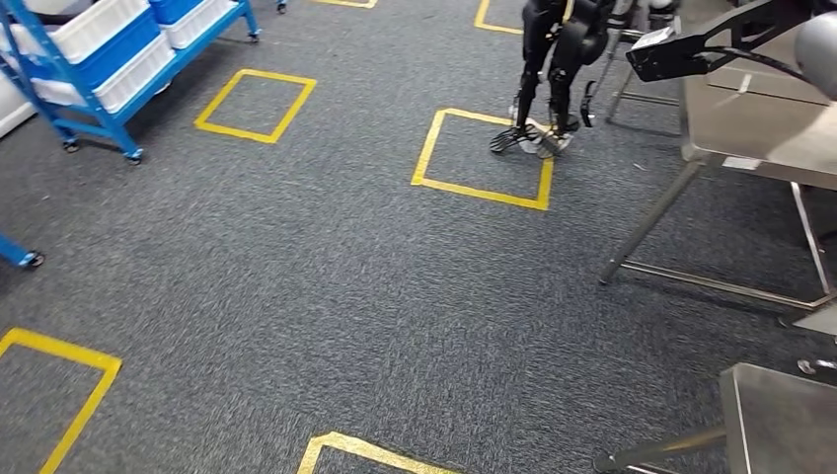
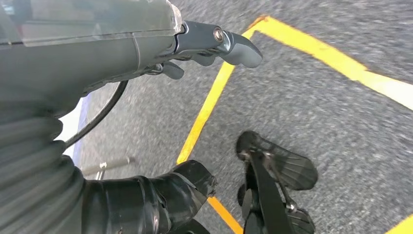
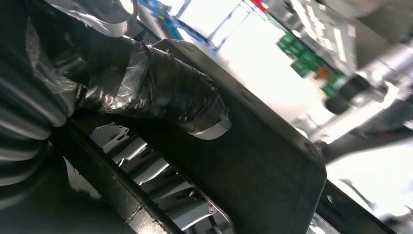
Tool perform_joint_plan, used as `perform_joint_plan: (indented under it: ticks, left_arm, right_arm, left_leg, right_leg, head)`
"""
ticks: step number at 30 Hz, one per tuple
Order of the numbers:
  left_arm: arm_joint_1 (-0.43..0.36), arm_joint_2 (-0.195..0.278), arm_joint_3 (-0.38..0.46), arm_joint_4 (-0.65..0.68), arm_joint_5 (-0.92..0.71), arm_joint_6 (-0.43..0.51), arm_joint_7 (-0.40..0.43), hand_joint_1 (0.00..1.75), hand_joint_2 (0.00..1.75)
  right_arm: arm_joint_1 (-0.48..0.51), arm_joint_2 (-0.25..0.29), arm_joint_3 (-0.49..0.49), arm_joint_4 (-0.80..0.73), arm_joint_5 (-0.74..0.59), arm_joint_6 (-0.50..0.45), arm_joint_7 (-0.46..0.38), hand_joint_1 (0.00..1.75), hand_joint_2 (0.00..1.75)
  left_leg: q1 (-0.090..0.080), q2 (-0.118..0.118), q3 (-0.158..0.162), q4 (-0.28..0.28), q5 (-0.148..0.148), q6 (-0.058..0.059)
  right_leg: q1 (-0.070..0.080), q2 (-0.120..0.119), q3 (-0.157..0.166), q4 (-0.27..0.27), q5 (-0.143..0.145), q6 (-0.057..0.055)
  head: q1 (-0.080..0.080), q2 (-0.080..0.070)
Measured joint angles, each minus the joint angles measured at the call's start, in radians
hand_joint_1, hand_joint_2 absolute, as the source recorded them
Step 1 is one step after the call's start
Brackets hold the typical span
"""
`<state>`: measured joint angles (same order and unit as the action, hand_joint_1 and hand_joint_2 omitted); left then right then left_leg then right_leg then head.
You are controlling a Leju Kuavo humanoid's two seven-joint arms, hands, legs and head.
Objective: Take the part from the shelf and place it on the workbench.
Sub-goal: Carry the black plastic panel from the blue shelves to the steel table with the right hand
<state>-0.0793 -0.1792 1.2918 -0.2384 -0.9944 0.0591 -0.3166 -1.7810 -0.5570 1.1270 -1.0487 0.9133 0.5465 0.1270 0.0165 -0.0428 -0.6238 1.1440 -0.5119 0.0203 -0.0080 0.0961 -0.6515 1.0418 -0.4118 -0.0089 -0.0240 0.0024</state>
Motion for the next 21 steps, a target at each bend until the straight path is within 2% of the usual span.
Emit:
perform_joint_plan:
  ticks: [1,2,3,4,5,6,7,9,10,11,12,13,14,16,17,18,20,21]
  left_arm:
    - [0.001,0.001,0.0,0.0,0.0,0.0,-0.001,0.0,1.75]
    - [0.001,0.003,0.0,0.0,-0.001,-0.001,-0.001,0.0,1.75]
    - [0.001,0.004,-0.001,0.001,-0.001,-0.001,-0.001,0.0,1.75]
    - [-0.002,0.004,-0.002,0.001,-0.001,-0.001,-0.002,0.0,1.75]
    - [-0.004,0.003,-0.003,0.001,-0.002,-0.002,-0.002,0.0,1.75]
    - [-0.005,0.003,-0.005,0.002,-0.002,-0.002,-0.002,0.0,1.75]
    - [-0.006,0.003,-0.006,0.002,-0.002,-0.002,-0.003,0.0,1.75]
    - [-0.003,0.004,-0.007,0.003,-0.003,-0.002,-0.003,0.0,1.75]
    - [-0.002,0.004,-0.007,0.003,-0.003,-0.002,-0.003,0.0,1.75]
    - [-0.002,0.005,-0.007,0.003,-0.003,-0.002,-0.003,0.0,1.75]
    - [-0.002,0.005,-0.007,0.003,-0.003,-0.002,-0.003,0.0,1.75]
    - [-0.003,0.005,-0.007,0.003,-0.003,-0.002,-0.003,0.0,1.75]
    - [-0.003,0.005,-0.008,0.003,-0.003,-0.002,-0.003,0.0,1.75]
    - [-0.003,0.005,-0.008,0.003,-0.003,-0.002,-0.003,0.0,1.75]
    - [-0.003,0.005,-0.008,0.003,-0.003,-0.002,-0.003,0.0,1.75]
    - [-0.003,0.005,-0.008,0.003,-0.003,-0.002,-0.003,0.0,1.75]
    - [-0.007,0.004,-0.009,0.004,-0.003,-0.002,-0.003,0.0,1.75]
    - [-0.008,0.004,-0.009,0.004,-0.003,-0.002,-0.003,0.0,1.75]
  right_arm:
    - [-0.001,0.0,0.002,0.0,0.0,0.0,0.001,1.75,1.75]
    - [-0.002,0.0,0.004,0.0,-0.001,0.0,0.001,1.75,1.75]
    - [-0.002,0.0,0.006,0.0,-0.002,0.0,0.001,1.75,1.75]
    - [-0.002,-0.003,0.007,0.0,-0.003,0.0,0.001,1.75,1.75]
    - [-0.002,-0.006,0.007,0.0,-0.005,0.0,0.001,1.75,1.75]
    - [-0.003,-0.011,0.007,0.0,-0.005,0.0,0.001,1.75,1.75]
    - [-0.006,-0.016,0.007,0.0,-0.006,-0.001,0.001,1.75,1.75]
    - [-0.01,-0.02,0.008,0.0,-0.006,-0.001,0.001,1.75,1.75]
    - [-0.009,-0.019,0.01,0.0,-0.007,-0.001,0.001,1.75,1.75]
    - [-0.008,-0.019,0.013,-0.001,-0.007,-0.001,0.0,1.75,1.75]
    - [-0.007,-0.02,0.015,-0.001,-0.008,-0.001,0.0,1.75,1.75]
    - [-0.007,-0.02,0.017,-0.001,-0.008,-0.001,0.0,1.75,1.75]
    - [-0.007,-0.021,0.017,0.0,-0.008,-0.001,0.0,1.75,1.75]
    - [-0.008,-0.021,0.017,-0.001,-0.008,-0.001,0.001,1.75,1.75]
    - [-0.008,-0.02,0.017,-0.001,-0.008,-0.001,0.001,1.75,1.75]
    - [-0.008,-0.02,0.017,-0.001,-0.008,-0.001,0.001,1.75,1.75]
    - [-0.009,-0.02,0.017,-0.001,-0.008,-0.001,0.001,1.75,1.75]
    - [-0.01,-0.02,0.017,-0.001,-0.008,-0.001,0.001,1.75,1.75]
  left_leg:
    - [0.001,-0.024,0.021,-0.054,0.022,0.004]
    - [0.001,-0.041,0.034,-0.084,0.03,0.007]
    - [0.0,-0.044,0.04,-0.094,0.027,0.008]
    - [-0.002,-0.032,0.043,-0.102,0.028,0.01]
    - [-0.002,-0.017,0.047,-0.108,0.032,0.014]
    - [-0.001,-0.002,0.052,-0.118,0.037,0.018]
    - [0.0,0.014,0.057,-0.127,0.042,0.023]
    - [-0.002,0.044,0.063,-0.136,0.045,0.03]
    - [-0.003,0.059,0.064,-0.136,0.044,0.031]
    - [-0.005,0.074,0.064,-0.135,0.042,0.032]
    - [-0.006,0.089,0.064,-0.133,0.039,0.032]
    - [-0.007,0.102,0.065,-0.131,0.036,0.031]
    - [-0.007,0.114,0.067,-0.128,0.032,0.03]
    - [-0.01,0.135,0.071,-0.123,0.021,0.022]
    - [-0.012,0.143,0.073,-0.122,0.017,0.017]
    - [-0.014,0.153,0.075,-0.121,0.014,0.013]
    - [-0.013,0.167,0.079,-0.122,0.008,0.004]
    - [-0.011,0.155,0.078,-0.114,-0.001,-0.001]
  right_leg:
    - [-0.001,0.013,-0.003,0.003,0.0,0.002]
    - [-0.004,0.026,-0.007,0.004,0.002,0.007]
    - [-0.008,0.039,-0.012,0.003,0.005,0.013]
    - [-0.011,0.054,-0.015,0.0,0.01,0.021]
    - [-0.014,0.058,-0.017,-0.002,0.012,0.027]
    - [-0.012,0.041,-0.022,0.005,0.007,0.032]
    - [-0.01,0.01,-0.033,0.028,-0.008,0.035]
    - [-0.008,-0.064,-0.081,0.13,-0.064,0.041]
    - [-0.011,-0.081,-0.111,0.193,-0.091,0.045]
    - [-0.014,-0.088,-0.132,0.239,-0.104,0.048]
    - [-0.017,-0.091,-0.138,0.253,-0.1,0.051]
    - [-0.019,-0.095,-0.123,0.228,-0.079,0.052]
    - [-0.02,-0.104,-0.091,0.17,-0.047,0.052]
    - [-0.01,-0.144,-0.02,0.044,-0.004,0.045]
    - [-0.004,-0.157,-0.001,0.007,0.003,0.039]
    - [0.003,-0.16,0.004,-0.006,0.002,0.034]
    - [0.003,-0.136,0.003,-0.01,0.005,0.023]
    - [0.001,-0.124,0.004,-0.014,0.006,0.017]
  head:
    - [0.0,0.0]
    - [0.001,0.0]
    - [0.001,0.0]
    - [0.001,0.0]
    - [0.0,0.0]
    - [0.001,0.0]
    - [0.003,0.0]
    - [0.006,0.0]
    - [0.006,0.0]
    - [0.006,0.0]
    - [0.006,0.0]
    - [0.006,0.0]
    - [0.006,0.0]
    - [0.006,0.0]
    - [0.006,0.0]
    - [0.006,0.0]
    - [0.005,0.0]
    - [0.005,0.0]
